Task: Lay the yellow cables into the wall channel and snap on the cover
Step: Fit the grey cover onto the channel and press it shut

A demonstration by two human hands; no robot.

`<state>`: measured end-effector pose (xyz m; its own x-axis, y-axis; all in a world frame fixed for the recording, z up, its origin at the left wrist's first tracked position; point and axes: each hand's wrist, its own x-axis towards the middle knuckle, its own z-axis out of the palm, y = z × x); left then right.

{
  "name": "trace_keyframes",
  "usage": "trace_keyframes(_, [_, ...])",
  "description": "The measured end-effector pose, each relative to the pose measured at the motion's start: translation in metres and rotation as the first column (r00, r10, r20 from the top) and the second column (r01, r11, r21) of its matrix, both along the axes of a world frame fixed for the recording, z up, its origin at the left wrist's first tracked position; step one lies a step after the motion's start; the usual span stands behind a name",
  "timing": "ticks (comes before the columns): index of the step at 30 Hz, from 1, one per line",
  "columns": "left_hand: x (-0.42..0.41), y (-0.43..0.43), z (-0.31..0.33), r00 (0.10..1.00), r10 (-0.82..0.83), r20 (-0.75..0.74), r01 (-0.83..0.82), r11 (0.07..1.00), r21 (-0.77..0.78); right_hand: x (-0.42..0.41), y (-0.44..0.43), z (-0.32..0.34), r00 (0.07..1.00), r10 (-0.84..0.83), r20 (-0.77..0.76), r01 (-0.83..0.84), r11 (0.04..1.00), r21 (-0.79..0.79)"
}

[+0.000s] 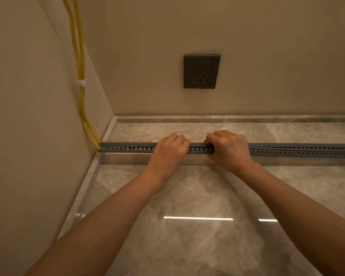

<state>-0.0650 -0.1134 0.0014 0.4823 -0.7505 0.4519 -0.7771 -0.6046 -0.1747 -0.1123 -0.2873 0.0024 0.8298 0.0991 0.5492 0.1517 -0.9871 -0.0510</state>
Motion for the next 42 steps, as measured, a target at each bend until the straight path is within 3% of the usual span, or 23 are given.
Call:
trace_keyframes(5, [0.010,-0.006,0.004,1.000,0.003,0.015,-0.003,1.000,0.010,0.009,-0.002,-0.003,1.000,0.000,0.030,0.000,1.000,-0.007])
trace_keyframes(11, [0.033,-0.007,0.008,0.994,-0.057,0.098,0.040,0.986,0.165,0.026,-0.009,-0.007,0.996,0.002,0.086,-0.003,1.000,0.005])
trace_keyframes(15, [0.043,-0.008,0.008,0.994,-0.073,0.085,0.054,0.976,0.211,0.032,-0.014,-0.014,0.997,0.071,0.043,-0.071,0.997,0.002])
trace_keyframes(20, [0.046,-0.005,-0.001,0.995,-0.075,0.063,0.060,0.975,0.213,0.025,-0.028,-0.019,0.994,0.085,-0.062,-0.086,0.996,-0.006])
trace_keyframes(34, [0.041,-0.004,-0.008,1.000,-0.022,-0.001,0.021,0.978,0.209,0.004,-0.052,-0.015,0.999,0.014,-0.032,-0.015,1.000,-0.013])
trace_keyframes(42, [0.033,-0.011,-0.003,0.997,0.076,0.007,-0.075,0.965,0.251,0.006,-0.058,-0.011,0.996,0.069,-0.057,-0.068,0.998,0.009])
